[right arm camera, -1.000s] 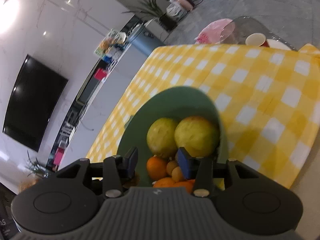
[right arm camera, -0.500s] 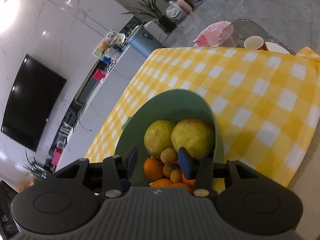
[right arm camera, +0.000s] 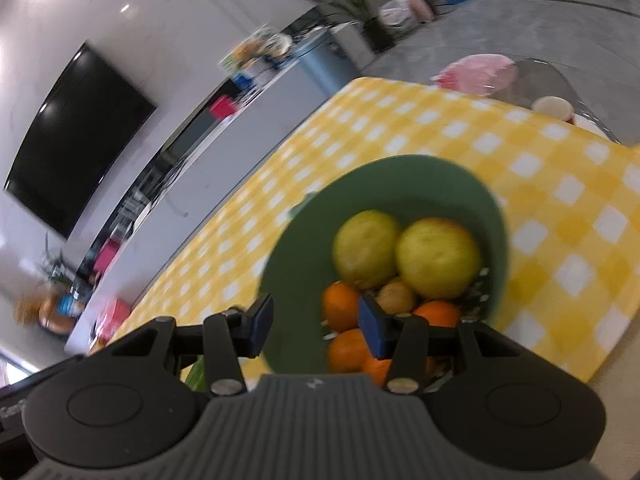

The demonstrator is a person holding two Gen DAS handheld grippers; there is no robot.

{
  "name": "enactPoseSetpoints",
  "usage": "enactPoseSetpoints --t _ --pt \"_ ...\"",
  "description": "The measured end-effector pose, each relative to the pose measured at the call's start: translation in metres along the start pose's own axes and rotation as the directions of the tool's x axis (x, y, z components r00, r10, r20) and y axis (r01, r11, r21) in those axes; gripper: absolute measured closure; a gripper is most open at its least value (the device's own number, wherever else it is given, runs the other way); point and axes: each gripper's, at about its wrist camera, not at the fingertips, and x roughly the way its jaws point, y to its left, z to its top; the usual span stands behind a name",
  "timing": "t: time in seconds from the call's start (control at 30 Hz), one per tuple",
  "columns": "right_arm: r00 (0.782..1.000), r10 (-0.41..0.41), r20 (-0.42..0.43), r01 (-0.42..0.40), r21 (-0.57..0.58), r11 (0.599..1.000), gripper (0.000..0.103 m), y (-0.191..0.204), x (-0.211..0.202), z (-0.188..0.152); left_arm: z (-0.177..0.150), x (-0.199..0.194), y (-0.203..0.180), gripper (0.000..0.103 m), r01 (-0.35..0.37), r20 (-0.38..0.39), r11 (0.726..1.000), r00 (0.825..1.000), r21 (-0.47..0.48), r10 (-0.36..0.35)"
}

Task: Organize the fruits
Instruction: 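Open the right gripper to drop the kiwi into the colander, then move the right gripper to the red cherry tomato and grasp it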

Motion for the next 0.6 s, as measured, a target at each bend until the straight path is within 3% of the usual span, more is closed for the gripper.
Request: enactPoseSetpoints --t 0.2,0.27,0.33,0.4,0.47,0.53,0.6 --pt "0.993 0.079 -0.086 -0.087 -0.100 0.991 0.057 0.037 0.006 -0.012 -0.001 -0.032 0.058 0.034 -0.097 0.016 0.992 0.995 -0.085 0.098" --pt "0.982 0.090 -0.166 -0.119 -0.172 0.978 0.048 0.056 0.014 -0.020 -0.002 -0.035 0.079 0.034 -0.140 -0.002 0.983 0.990 -0.118 0.141" --pt "0.966 0.088 -0.243 -0.147 -0.239 0.960 0.048 0.075 0.022 -0.033 -0.005 -0.038 0.097 0.034 -0.189 -0.018 0.970 0.982 -0.154 0.189" --pt "0.953 0.069 -0.295 -0.170 -0.333 0.927 0.050 0.098 0.028 -0.051 -0.008 -0.037 0.110 0.034 -0.225 -0.032 0.960 0.974 -0.164 0.223" --pt "0.945 0.030 -0.326 -0.182 -0.447 0.876 0.064 0.121 0.033 -0.070 -0.014 -0.034 0.119 0.034 -0.253 -0.046 0.953 0.967 -0.166 0.249" --pt "0.937 -0.014 -0.348 -0.191 -0.545 0.816 0.065 0.141 0.038 -0.091 -0.020 -0.030 0.126 0.034 -0.266 -0.065 0.948 0.964 -0.172 0.259" --pt "0.925 -0.040 -0.377 -0.204 -0.584 0.786 0.065 0.154 0.046 -0.108 -0.023 -0.026 0.132 0.034 -0.264 -0.082 0.947 0.964 -0.181 0.252"
